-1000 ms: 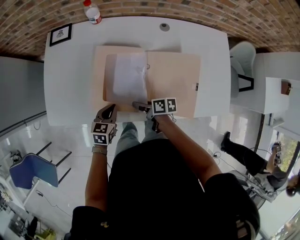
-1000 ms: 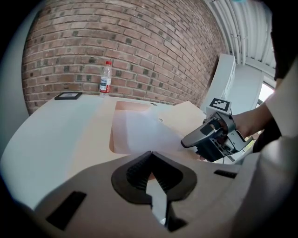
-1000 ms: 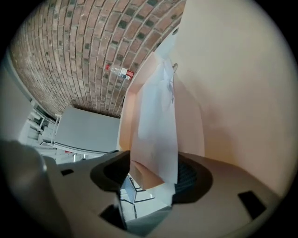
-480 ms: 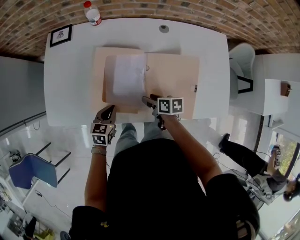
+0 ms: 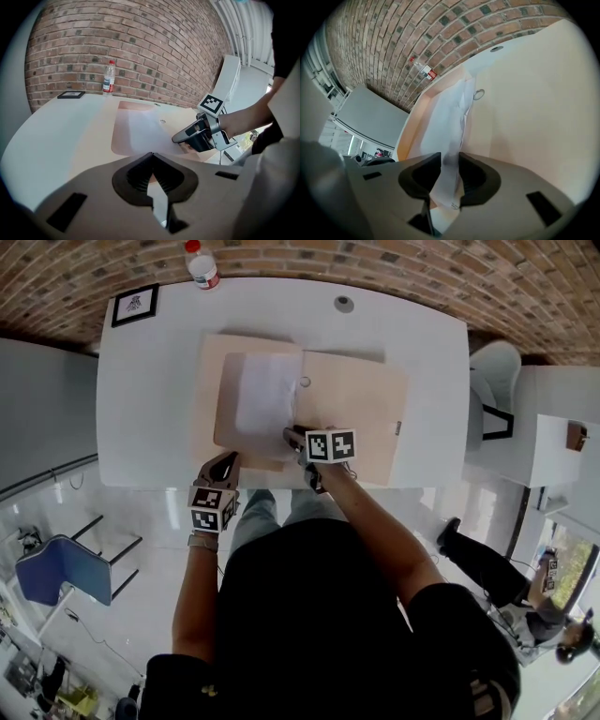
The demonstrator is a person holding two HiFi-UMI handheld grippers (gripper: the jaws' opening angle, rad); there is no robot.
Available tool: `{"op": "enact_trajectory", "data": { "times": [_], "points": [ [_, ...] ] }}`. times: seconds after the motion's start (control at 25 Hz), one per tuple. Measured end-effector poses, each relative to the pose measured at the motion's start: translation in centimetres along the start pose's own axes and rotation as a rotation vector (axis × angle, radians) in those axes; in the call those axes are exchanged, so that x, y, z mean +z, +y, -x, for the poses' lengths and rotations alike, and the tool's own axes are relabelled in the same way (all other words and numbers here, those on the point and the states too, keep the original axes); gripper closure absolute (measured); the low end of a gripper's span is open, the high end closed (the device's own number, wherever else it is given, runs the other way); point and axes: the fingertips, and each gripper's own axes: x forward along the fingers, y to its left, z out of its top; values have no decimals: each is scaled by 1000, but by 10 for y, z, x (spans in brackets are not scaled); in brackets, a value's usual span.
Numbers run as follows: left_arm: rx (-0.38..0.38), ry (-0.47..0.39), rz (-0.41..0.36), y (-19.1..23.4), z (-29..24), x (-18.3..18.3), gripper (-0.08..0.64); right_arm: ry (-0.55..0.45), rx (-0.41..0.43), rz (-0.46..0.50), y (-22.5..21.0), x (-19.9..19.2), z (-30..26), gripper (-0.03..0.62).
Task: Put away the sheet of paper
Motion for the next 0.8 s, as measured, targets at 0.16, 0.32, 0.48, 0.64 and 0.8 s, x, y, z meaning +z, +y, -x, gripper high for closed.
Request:
{"op": "enact_trajectory", "data": {
  "times": [0.16, 0.32, 0.48, 0.64, 0.8],
  "points": [
    [3, 1, 5, 1, 0, 1, 555, 3, 48, -19, 15, 5, -13, 453],
    [1, 4, 5, 1, 0, 1, 555, 11, 67, -15, 23, 9, -23, 461],
    [0, 4, 7, 1, -1, 1, 555, 25, 89, -11, 31, 13, -30, 462],
    [4, 0, 13, 2, -1, 0, 555, 37, 98, 1, 37, 14, -36, 457],
    [10, -1, 21, 3, 0, 2, 555, 36, 97, 11, 39, 15, -33, 448]
  ]
}}
